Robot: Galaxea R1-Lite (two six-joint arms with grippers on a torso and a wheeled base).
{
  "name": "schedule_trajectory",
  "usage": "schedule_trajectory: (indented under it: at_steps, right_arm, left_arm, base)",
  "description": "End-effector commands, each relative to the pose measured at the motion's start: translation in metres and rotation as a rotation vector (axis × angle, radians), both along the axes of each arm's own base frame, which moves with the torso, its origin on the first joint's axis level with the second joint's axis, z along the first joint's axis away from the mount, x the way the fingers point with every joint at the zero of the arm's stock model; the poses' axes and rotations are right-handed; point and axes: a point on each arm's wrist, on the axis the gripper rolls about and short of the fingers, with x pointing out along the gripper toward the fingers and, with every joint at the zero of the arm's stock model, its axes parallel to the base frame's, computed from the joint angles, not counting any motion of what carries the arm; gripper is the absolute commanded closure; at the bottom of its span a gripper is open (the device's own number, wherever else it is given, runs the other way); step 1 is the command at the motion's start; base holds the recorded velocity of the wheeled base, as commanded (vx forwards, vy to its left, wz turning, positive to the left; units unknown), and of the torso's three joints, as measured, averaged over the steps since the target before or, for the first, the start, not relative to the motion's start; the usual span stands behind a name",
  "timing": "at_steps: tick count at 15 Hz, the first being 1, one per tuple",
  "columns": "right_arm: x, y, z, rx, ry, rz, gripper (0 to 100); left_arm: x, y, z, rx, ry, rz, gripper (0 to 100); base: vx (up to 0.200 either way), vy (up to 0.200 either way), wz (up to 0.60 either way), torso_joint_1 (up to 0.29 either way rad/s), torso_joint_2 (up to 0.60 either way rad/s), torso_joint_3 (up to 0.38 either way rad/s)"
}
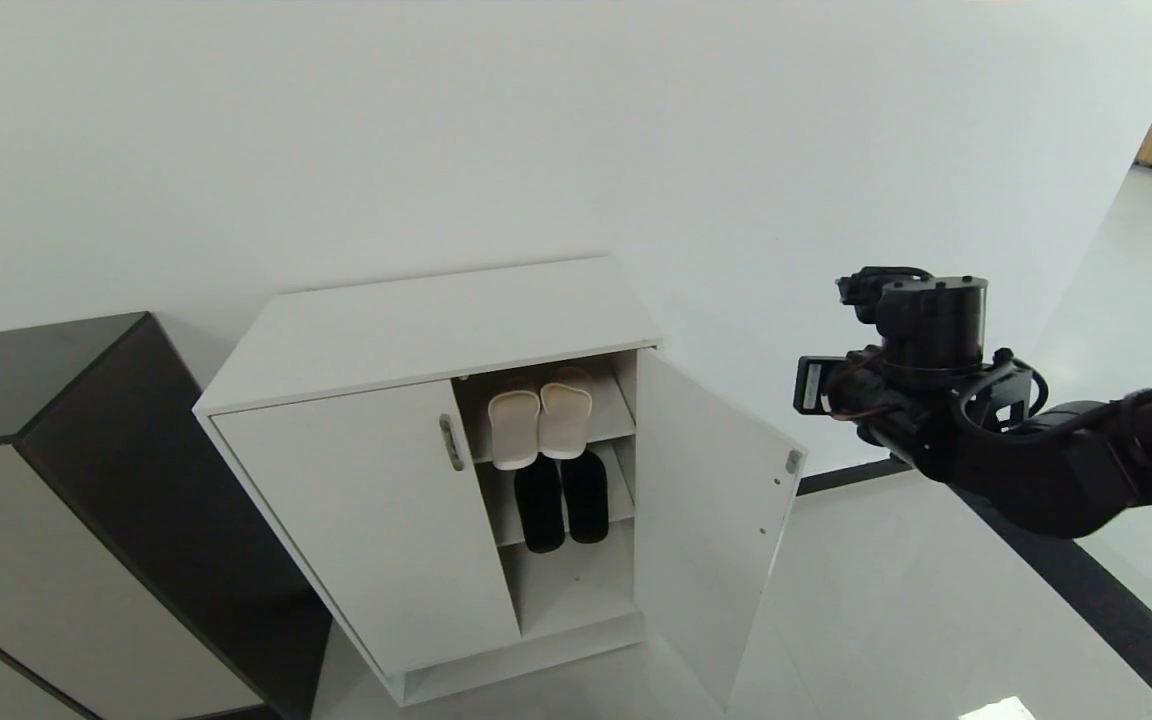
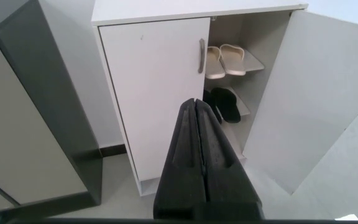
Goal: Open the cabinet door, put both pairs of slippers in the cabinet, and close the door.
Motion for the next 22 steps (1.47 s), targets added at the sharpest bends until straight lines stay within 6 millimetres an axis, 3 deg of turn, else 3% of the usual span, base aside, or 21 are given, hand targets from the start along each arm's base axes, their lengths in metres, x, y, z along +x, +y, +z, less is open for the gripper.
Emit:
schedule_trajectory:
  at_steps: [1,5,12,16,22]
  right_arm:
    - [0.028,-0.003,-0.018,0.024,0.031,-0.007,100]
    - [0.048,-0.002,-0.036,0.042,0.064,0.013,100]
    - [0.052,0.007,-0.056,0.023,0.108,0.03,100]
    - [0.043,0.016,-0.06,0.012,0.128,0.058,100]
    - [0.005,0.046,-0.052,0.009,0.132,0.167,100]
  left_arm:
    - [0.0,0.0,0.0,0.0,-0.001,0.0,100]
    - [0.0,0.0,0.0,0.0,0.0,0.0,100]
    - [0.0,0.0,0.0,0.012,0.001,-0.006,100]
    - [0.0,0.0,0.0,0.012,0.001,-0.006,100]
    - [0.0,0.0,0.0,0.01,0.002,-0.007,100]
  base:
    - [0.0,0.0,0.0,0.0,0.0,0.0]
    - [0.0,0.0,0.0,0.0,0.0,0.0]
    - [0.0,0.0,0.0,0.0,0.0,0.0]
    - [0.0,0.0,0.0,0.0,0.0,0.0]
    - [0.0,0.0,0.0,0.0,0.0,0.0]
